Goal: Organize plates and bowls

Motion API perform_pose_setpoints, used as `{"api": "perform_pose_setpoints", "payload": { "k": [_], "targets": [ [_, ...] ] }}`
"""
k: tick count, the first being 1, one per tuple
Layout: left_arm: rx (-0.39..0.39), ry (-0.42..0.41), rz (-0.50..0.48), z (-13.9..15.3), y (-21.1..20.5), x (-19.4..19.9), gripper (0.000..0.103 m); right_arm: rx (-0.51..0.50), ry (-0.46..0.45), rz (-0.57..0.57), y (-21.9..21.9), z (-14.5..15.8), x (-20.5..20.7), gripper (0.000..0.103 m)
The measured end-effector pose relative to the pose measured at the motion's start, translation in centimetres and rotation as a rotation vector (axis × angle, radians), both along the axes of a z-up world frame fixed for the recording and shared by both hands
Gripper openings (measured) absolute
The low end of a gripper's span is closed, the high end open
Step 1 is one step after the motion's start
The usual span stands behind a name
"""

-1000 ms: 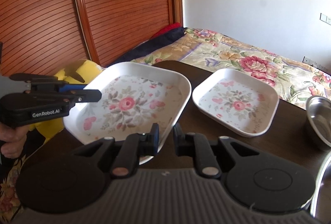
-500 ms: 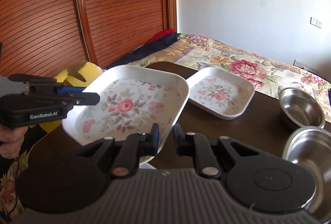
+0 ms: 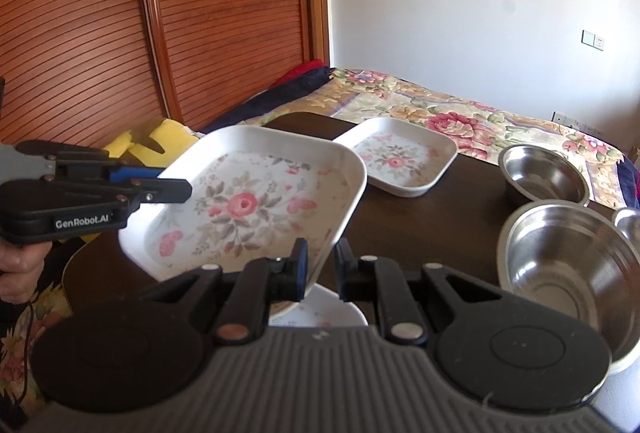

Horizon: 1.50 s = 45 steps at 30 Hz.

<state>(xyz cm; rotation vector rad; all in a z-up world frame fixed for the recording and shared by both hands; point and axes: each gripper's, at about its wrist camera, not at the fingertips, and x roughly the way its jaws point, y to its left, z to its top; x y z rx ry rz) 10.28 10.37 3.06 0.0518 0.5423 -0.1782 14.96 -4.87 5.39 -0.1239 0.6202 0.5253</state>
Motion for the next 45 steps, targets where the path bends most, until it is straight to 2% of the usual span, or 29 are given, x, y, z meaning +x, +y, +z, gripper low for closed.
{"api": "perform_pose_setpoints", "payload": {
  "k": [16,32,45],
  "targets": [
    [-0.002,0.018,-0.017,-0.5,-1.8,-1.7,0.018,0.001,0.003,-0.017,-1.5,-0.7,-2.2,0.016],
    [-0.017,0.077,-0.030,-3.1,-2.3,-2.8,0.018,-0.024,0.034,-0.021,-2.2,-2.9,-4.2,0.016],
    [-0.009,0.103,-0.037,-4.4,-2.5,-3.1,0.018,-0.052,0.019,-0.027,-1.9,-3.6,-5.4,0.016]
  ]
}}
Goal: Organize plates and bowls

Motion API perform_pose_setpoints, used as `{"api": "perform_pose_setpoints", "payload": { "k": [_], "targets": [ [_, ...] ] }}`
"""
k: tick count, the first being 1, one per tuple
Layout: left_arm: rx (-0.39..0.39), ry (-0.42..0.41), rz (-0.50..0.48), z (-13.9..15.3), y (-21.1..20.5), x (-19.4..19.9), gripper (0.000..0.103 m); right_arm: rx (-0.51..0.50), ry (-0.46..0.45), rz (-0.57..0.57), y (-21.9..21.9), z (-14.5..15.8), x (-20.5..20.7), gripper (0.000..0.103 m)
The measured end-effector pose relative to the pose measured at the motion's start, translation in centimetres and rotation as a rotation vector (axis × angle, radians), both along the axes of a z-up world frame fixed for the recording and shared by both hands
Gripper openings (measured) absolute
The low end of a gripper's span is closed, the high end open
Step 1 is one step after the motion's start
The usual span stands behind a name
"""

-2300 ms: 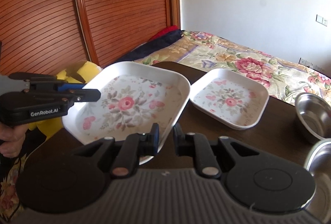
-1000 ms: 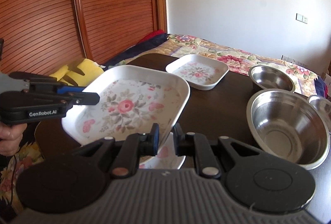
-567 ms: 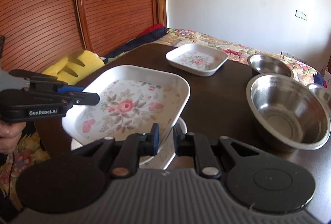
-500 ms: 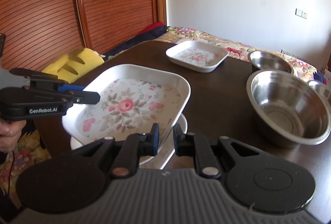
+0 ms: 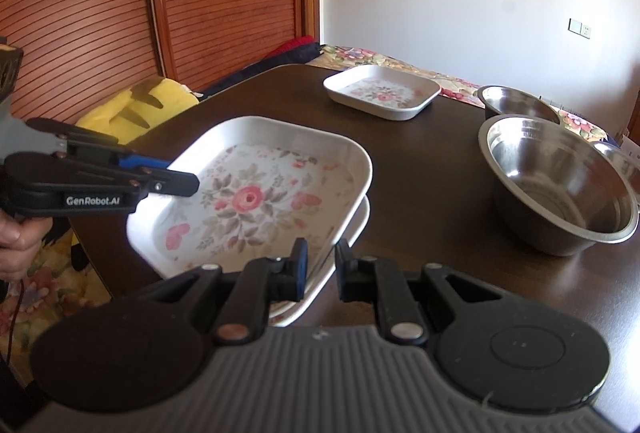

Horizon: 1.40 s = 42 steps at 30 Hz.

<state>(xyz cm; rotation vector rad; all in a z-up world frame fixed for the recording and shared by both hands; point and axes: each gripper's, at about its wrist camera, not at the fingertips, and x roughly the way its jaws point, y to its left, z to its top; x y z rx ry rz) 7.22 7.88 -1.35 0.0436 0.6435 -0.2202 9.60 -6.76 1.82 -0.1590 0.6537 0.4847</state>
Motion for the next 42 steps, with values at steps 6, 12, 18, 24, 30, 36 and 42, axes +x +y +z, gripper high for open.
{"api": "perform_pose_setpoints", "payload": {
  "k": [6,12,18,24,30,36,42],
  "targets": [
    [0.011,0.002,-0.002,-0.2,-0.2,0.4,0.018,-0.006,0.010,-0.010,0.3,-0.2,0.1,0.016],
    [0.026,-0.006,-0.002,-0.4,-0.6,0.5,0.018,-0.017,0.010,-0.015,0.4,-0.1,0.2,0.017],
    [0.025,-0.004,0.003,-0.8,-0.3,0.8,0.018,-0.018,0.006,-0.014,0.7,-0.3,0.3,0.020],
    [0.022,-0.008,0.010,-0.8,0.0,1.3,0.018,-0.005,0.000,-0.007,0.3,-0.5,0.1,0.023],
    [0.024,-0.021,0.027,-0.2,0.4,1.9,0.027,0.024,-0.027,-0.003,-0.6,0.6,0.5,0.023],
    [0.021,-0.024,0.049,0.5,1.0,4.1,0.029,0.043,-0.077,-0.007,-1.6,3.0,2.8,0.023],
    [0.025,-0.042,0.051,2.0,1.0,7.4,0.030,0.027,-0.119,-0.011,-2.2,5.2,6.3,0.026]
  ]
}}
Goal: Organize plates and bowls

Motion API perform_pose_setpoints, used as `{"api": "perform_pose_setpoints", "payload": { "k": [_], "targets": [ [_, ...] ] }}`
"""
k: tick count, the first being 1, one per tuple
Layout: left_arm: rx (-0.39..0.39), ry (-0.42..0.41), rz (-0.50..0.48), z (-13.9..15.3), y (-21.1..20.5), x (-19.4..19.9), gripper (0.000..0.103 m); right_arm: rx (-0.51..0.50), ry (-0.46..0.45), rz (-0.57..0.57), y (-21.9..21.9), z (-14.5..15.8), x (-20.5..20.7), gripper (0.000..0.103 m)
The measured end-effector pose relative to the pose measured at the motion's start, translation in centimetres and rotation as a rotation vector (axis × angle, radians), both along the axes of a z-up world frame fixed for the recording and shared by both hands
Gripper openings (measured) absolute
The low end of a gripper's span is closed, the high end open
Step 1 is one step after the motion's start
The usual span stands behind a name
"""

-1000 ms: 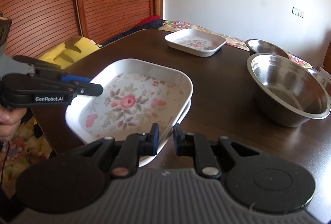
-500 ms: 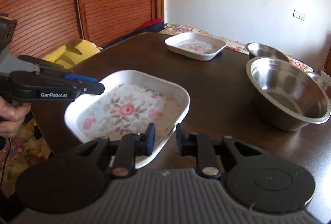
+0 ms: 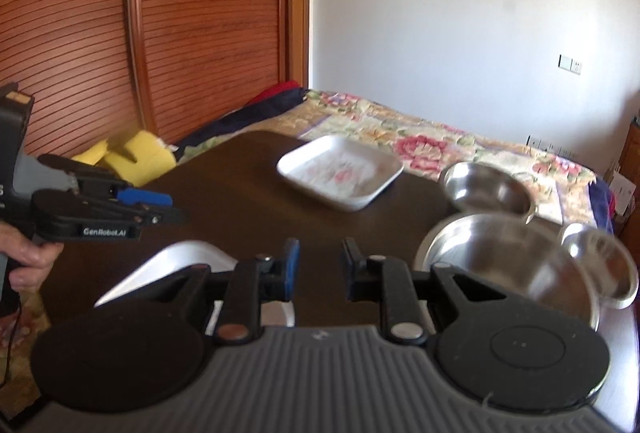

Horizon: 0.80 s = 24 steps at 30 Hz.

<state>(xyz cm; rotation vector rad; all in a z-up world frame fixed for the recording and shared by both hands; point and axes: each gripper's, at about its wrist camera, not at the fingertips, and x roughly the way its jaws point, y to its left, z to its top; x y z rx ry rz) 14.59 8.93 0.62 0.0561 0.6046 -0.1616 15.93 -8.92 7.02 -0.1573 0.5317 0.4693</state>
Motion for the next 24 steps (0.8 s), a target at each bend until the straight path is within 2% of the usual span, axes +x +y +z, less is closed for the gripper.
{"api": "perform_pose_setpoints", "payload": {
  "k": [2,6,12,24],
  "targets": [
    [0.000,-0.007,0.001,0.5,0.1,1.1,0.033,-0.008,-0.011,-0.002,0.1,0.7,1.5,0.035],
    [0.011,-0.023,-0.009,1.4,0.4,3.9,0.040,-0.011,-0.014,0.004,0.3,1.5,4.1,0.041],
    [0.031,-0.051,-0.026,2.5,0.8,7.8,0.046,-0.022,-0.007,0.000,1.0,1.7,7.6,0.043],
    [0.028,-0.028,-0.053,2.0,1.5,13.9,0.046,-0.066,0.085,0.000,2.7,-0.2,13.6,0.042]
  ]
}}
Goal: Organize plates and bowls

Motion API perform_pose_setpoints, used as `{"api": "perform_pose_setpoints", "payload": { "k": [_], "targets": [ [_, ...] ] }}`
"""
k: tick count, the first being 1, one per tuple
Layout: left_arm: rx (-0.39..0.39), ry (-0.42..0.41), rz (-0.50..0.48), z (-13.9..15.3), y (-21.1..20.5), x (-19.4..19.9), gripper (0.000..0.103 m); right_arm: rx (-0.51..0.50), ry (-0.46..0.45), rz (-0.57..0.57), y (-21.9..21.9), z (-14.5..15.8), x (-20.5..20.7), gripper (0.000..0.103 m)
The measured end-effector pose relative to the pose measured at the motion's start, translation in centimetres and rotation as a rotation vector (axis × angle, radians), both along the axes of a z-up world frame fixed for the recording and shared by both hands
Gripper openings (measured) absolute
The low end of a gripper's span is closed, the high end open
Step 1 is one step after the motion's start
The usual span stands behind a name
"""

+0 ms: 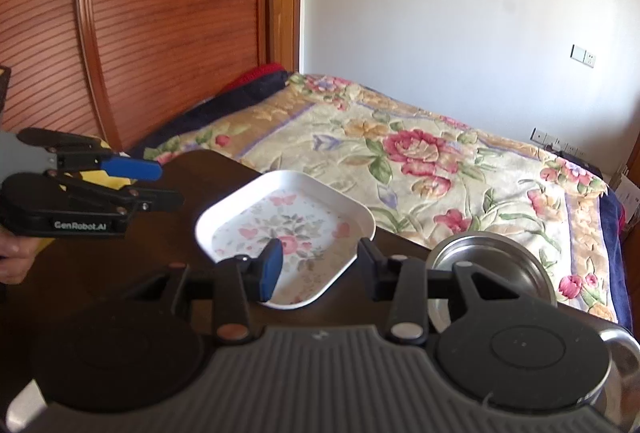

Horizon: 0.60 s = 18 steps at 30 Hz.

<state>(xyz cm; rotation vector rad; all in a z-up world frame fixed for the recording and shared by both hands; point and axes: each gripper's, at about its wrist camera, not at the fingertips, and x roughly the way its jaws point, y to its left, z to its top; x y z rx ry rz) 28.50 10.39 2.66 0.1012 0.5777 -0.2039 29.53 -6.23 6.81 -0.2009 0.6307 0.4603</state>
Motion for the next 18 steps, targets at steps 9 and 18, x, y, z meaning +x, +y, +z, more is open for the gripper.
{"api": "perform_pose_setpoints", "payload": {
  "k": [9,18],
  "targets": [
    [0.027,0.017,-0.021,-0.8,-0.8,3.0,0.045,-0.018,0.067,-0.009,0.6,-1.0,3.5,0.042],
    [0.019,0.065,-0.024,-2.1,-1.0,5.3,0.038,-0.053,0.146,-0.021,0.6,-2.6,5.3,0.038]
  ]
}}
